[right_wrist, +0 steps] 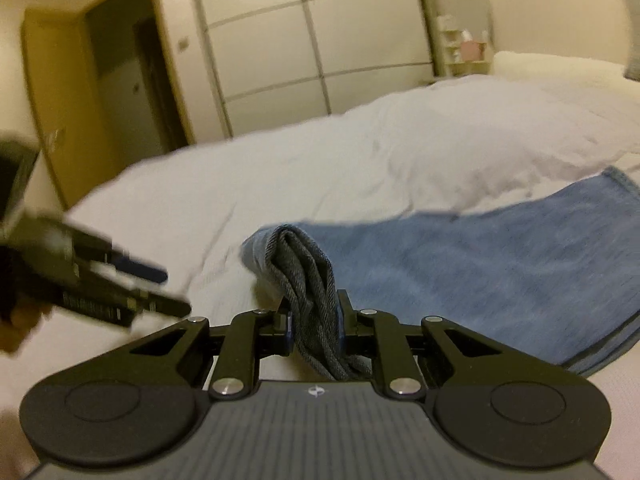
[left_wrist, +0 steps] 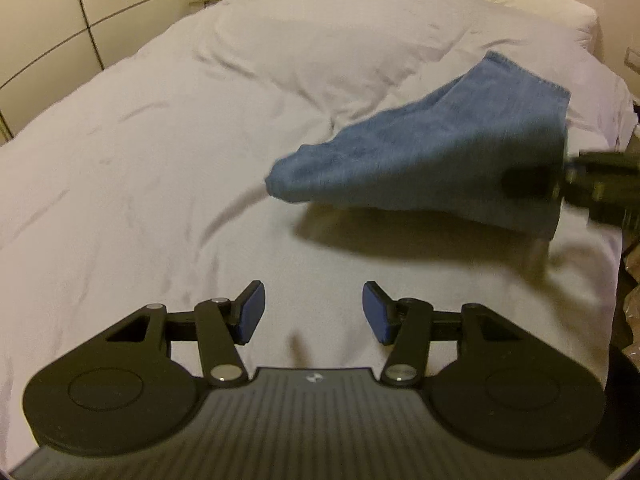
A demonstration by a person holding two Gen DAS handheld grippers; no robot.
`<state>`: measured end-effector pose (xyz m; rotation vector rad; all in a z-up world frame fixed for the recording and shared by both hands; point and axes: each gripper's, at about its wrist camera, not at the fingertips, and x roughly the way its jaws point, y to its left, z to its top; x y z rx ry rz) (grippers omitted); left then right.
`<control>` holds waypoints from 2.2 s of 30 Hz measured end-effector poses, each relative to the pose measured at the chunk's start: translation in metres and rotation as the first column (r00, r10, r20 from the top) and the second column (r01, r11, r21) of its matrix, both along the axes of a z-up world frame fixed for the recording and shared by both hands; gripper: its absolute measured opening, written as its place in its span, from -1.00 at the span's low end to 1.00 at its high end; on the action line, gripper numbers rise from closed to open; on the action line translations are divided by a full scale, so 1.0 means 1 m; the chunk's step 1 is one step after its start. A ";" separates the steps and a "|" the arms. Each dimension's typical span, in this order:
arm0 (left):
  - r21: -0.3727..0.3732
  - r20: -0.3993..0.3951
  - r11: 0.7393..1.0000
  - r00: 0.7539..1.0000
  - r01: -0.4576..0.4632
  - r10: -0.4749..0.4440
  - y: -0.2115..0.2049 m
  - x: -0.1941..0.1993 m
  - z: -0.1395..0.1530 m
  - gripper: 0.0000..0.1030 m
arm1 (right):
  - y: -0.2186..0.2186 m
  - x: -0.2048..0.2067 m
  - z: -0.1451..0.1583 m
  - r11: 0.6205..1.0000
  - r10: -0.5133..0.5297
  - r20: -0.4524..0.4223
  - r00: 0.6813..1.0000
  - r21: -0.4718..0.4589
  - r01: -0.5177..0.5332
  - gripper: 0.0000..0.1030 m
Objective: Fold clothes
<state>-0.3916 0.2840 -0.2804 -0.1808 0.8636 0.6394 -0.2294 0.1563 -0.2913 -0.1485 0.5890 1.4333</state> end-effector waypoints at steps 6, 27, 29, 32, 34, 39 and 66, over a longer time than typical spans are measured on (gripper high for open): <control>0.026 0.029 0.998 0.998 0.057 -0.058 -0.002 0.033 0.014 -0.02 | -0.034 0.098 0.019 0.968 -0.169 -0.302 0.938 0.128 0.215 -0.67; -0.037 -0.060 0.987 0.985 0.159 -0.161 -0.015 0.117 -0.023 0.00 | -0.086 0.225 -0.034 0.881 -0.343 -0.546 0.764 0.095 0.463 -0.70; -0.032 -0.063 0.987 0.985 0.160 -0.162 -0.016 0.121 -0.022 0.00 | -0.087 0.220 -0.006 0.888 -0.308 -0.446 0.840 0.182 0.422 -0.72; -0.034 -0.060 0.986 0.984 0.164 -0.166 -0.015 0.129 -0.024 0.00 | -0.092 0.231 0.013 0.872 -0.357 -0.373 0.856 0.194 0.449 -0.73; -0.038 -0.059 0.984 0.983 0.172 -0.174 -0.016 0.135 -0.025 0.00 | -0.093 0.255 -0.003 0.849 -0.457 -0.385 0.802 0.080 0.522 -0.73; -0.042 -0.068 0.979 0.977 0.201 -0.204 -0.019 0.149 -0.031 0.00 | -0.113 0.287 -0.047 0.825 -0.471 -0.560 0.682 -0.006 0.565 -0.73; -0.117 -0.045 0.984 0.989 0.136 -0.142 -0.022 0.151 -0.032 0.01 | -0.105 0.262 -0.020 0.752 -0.658 -0.134 0.741 -0.060 0.657 -0.46</control>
